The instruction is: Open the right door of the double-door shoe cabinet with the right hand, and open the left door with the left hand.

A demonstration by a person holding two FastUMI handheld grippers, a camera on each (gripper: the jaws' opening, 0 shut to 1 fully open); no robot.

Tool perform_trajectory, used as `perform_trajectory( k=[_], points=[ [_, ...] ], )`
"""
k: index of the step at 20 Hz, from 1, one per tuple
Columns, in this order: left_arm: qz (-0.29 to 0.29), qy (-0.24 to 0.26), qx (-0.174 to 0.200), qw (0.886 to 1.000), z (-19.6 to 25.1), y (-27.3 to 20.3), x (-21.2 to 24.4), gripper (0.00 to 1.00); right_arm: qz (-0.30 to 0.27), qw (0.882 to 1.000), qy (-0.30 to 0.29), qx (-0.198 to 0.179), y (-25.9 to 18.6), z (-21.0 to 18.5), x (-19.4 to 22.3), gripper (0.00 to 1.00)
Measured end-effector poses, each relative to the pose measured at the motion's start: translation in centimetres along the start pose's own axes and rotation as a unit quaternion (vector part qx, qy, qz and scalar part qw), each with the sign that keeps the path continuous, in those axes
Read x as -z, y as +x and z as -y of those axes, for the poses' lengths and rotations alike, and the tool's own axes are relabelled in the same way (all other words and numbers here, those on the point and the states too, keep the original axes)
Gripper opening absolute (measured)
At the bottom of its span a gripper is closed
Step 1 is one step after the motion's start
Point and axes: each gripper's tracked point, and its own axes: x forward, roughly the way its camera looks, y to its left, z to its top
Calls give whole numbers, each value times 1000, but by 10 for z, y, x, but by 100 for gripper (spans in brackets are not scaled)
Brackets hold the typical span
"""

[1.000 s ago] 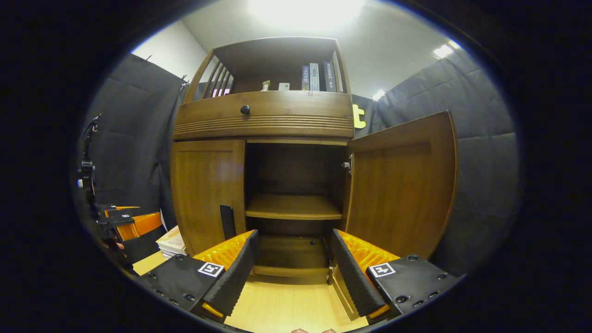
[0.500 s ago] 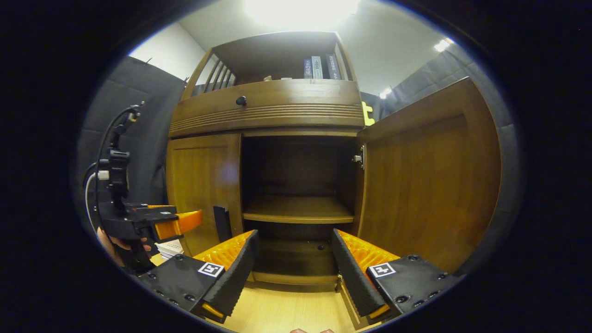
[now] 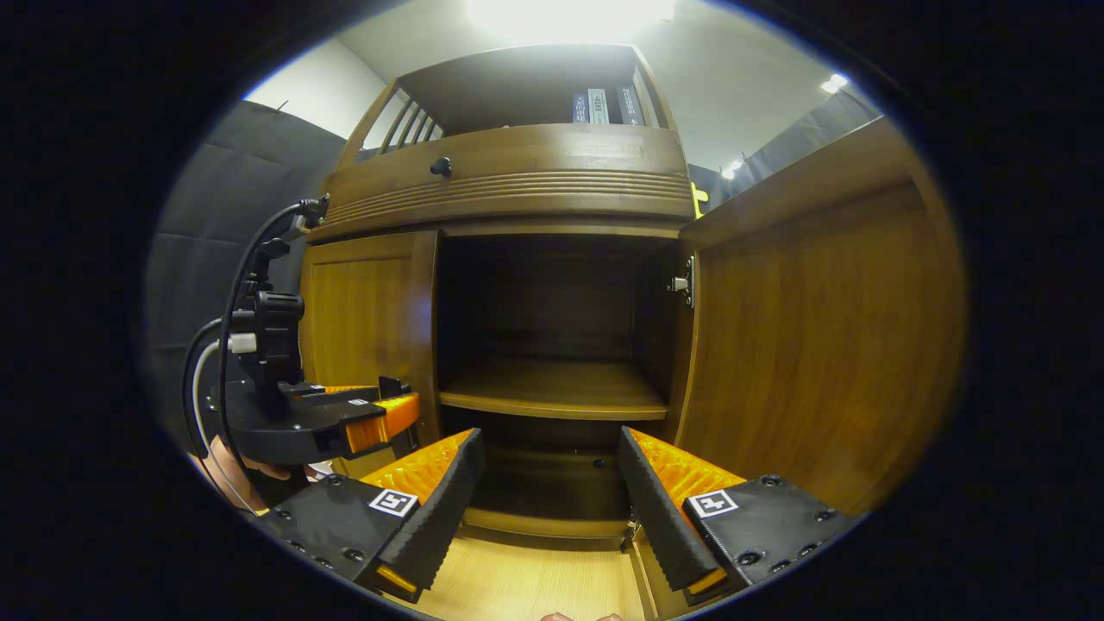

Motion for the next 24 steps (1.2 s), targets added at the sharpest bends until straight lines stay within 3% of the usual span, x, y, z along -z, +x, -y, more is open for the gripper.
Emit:
perform_trajectory(
  k=[3,8,24],
  points=[
    [-16,-2,3,1000,10,24,16,73,-3,1000,3,-5,5,0,3,98],
    [-17,0,-25,1000,3,23,21,41,-5,1000,-2,-14,10,1,9,98],
    [-30,-5,-29,999,7,25,35,23,-19,1000,-2,-15,4,2,19,97]
  ],
)
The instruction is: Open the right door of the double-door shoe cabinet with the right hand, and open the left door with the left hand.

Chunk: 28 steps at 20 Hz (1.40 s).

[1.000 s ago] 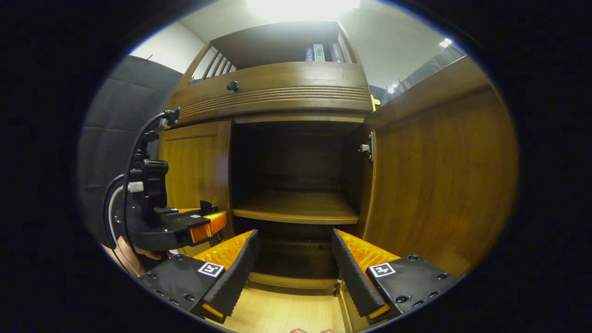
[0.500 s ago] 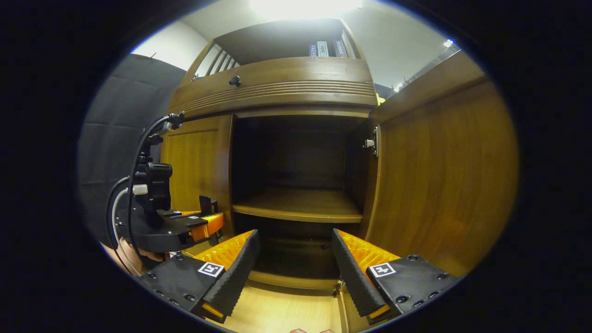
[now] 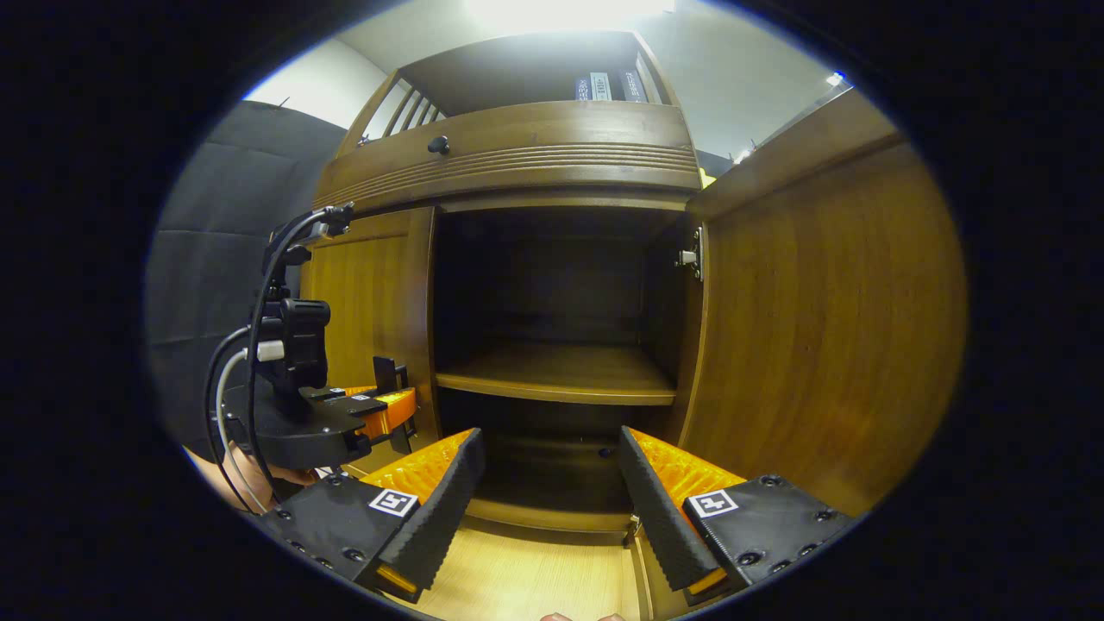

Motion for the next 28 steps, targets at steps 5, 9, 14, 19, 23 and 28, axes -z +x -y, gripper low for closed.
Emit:
perform_trajectory(
  k=[5,9,14,19,23,28],
  points=[
    [-5,2,13,1000,-1,-14,1,19,-4,1000,1,8,-14,-5,4,97],
    [-6,-2,33,999,-5,-35,4,19,-9,1000,7,14,-25,-15,7,98],
    [-1,-5,49,999,-13,-65,5,19,-11,1000,8,25,-46,-25,7,97],
    [-5,-14,61,998,-26,-97,8,19,-22,999,7,34,-63,-36,13,98],
    [-7,-24,66,998,-38,-120,11,19,-27,999,11,34,-75,-50,17,97],
    [-4,-25,61,998,-55,-145,13,19,-27,999,1,42,-89,-62,18,98]
  ],
)
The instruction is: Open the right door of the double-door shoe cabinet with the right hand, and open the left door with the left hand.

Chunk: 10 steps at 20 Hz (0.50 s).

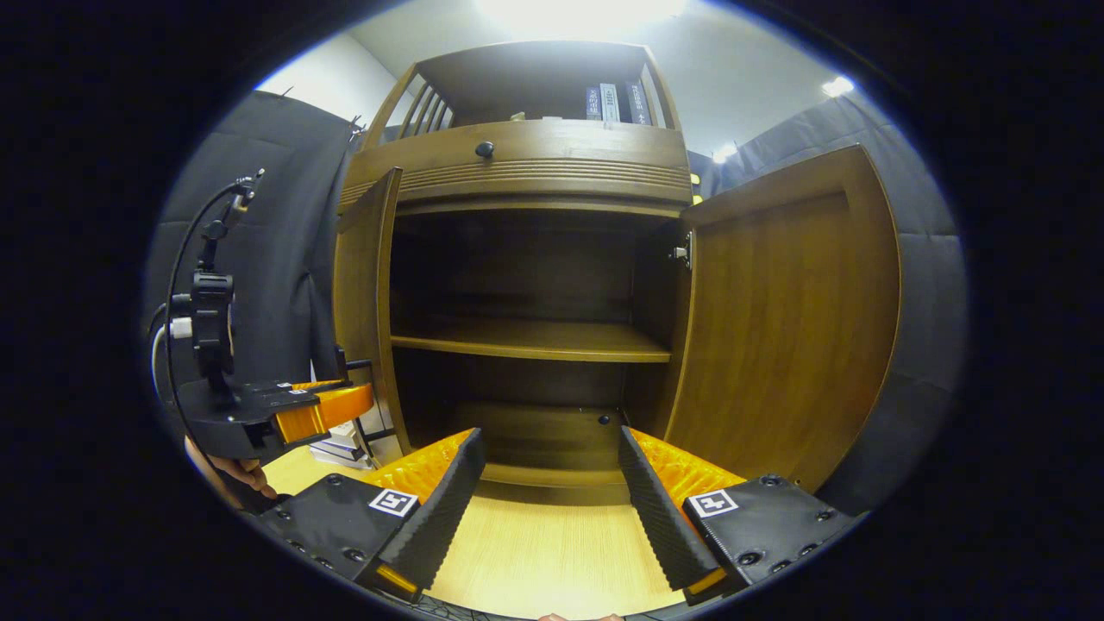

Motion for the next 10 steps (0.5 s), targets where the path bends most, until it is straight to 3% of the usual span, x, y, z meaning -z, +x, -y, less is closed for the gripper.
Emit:
perform_trajectory(
  k=[10],
  points=[
    [20,-5,-18,1000,-56,-65,1,19,7,1000,-2,30,-26,-4,5,98]
  ],
)
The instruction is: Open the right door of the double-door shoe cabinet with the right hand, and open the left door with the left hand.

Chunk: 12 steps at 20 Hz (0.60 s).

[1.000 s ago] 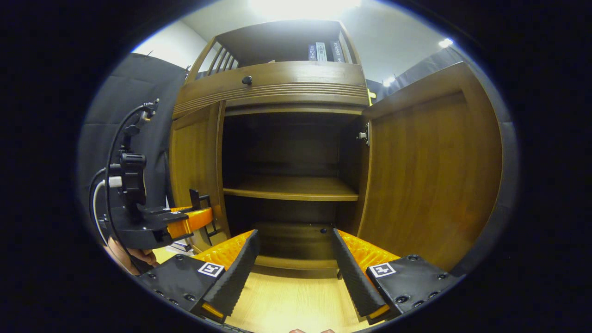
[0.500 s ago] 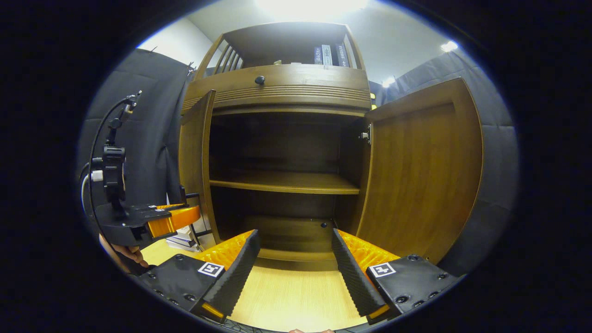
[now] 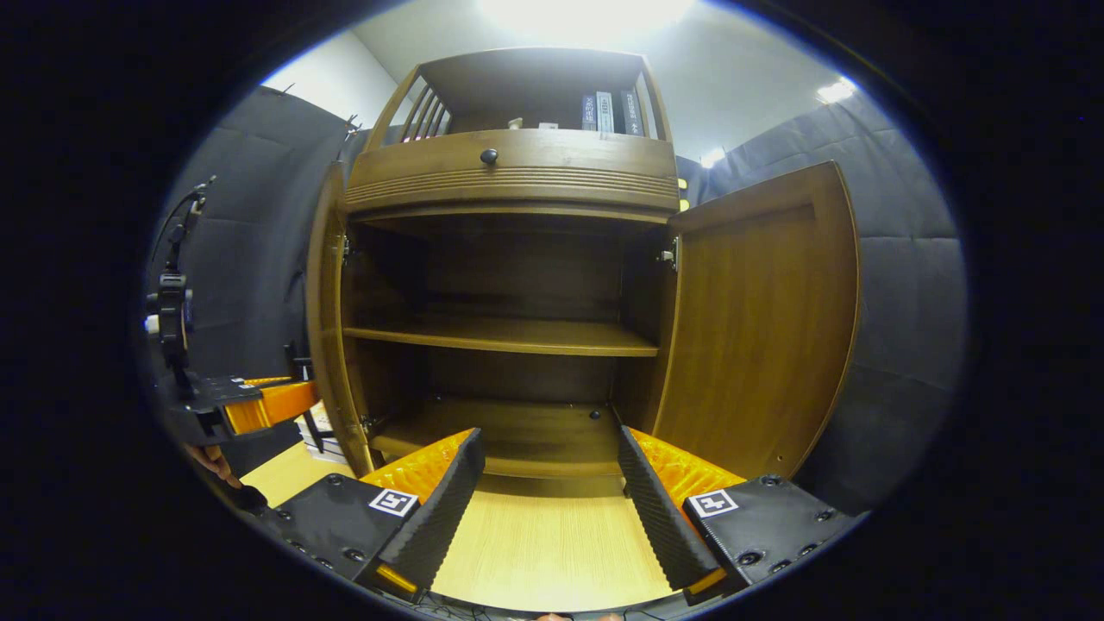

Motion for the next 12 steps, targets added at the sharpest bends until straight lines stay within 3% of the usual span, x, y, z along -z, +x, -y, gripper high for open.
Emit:
perform_trajectory(
  k=[9,12],
  points=[
    [17,-38,-3,999,-96,-47,-2,18,6,1000,-2,17,-11,-3,0,97],
    [23,-28,-12,999,-145,-55,-7,15,2,1000,2,26,-13,0,-3,98]
  ],
)
